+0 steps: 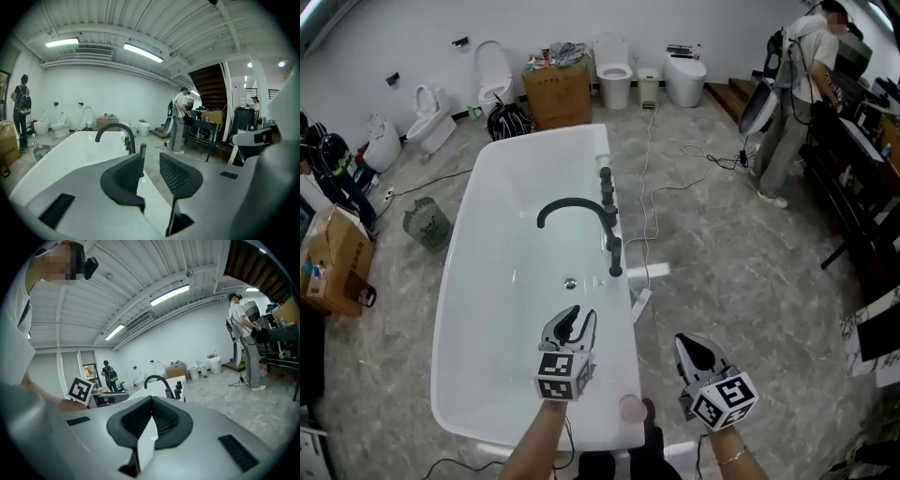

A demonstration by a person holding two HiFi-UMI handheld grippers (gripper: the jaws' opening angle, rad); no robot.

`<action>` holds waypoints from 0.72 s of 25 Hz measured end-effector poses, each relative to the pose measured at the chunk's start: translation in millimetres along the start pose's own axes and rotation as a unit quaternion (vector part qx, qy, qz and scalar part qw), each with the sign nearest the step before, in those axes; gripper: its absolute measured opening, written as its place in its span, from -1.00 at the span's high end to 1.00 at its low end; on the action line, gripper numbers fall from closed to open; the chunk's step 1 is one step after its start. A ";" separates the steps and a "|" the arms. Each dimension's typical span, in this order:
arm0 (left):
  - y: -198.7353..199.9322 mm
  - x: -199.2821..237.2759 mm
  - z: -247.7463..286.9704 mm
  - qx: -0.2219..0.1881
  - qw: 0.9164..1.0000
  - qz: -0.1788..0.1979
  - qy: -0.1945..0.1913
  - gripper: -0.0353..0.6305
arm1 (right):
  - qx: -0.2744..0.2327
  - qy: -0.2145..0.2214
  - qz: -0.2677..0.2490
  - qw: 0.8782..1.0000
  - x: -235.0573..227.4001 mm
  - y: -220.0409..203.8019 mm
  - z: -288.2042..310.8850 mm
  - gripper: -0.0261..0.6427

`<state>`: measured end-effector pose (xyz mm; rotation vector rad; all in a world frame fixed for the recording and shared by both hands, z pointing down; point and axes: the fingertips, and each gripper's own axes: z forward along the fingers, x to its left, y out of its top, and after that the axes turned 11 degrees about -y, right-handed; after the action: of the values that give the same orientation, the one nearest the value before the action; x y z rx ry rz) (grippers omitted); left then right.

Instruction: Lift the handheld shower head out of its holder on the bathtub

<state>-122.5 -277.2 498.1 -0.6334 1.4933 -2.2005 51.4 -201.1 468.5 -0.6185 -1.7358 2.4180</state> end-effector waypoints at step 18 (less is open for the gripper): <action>-68.7 84.0 226.8 0.065 0.998 0.018 0.005 0.34 | 0.051 0.029 0.006 0.998 -83.1 -54.8 152.2 0.90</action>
<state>-66.0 -471.1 647.9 -0.5509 1.3416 -2.2549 61.0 -342.9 581.9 -0.6801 -1.5798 2.4528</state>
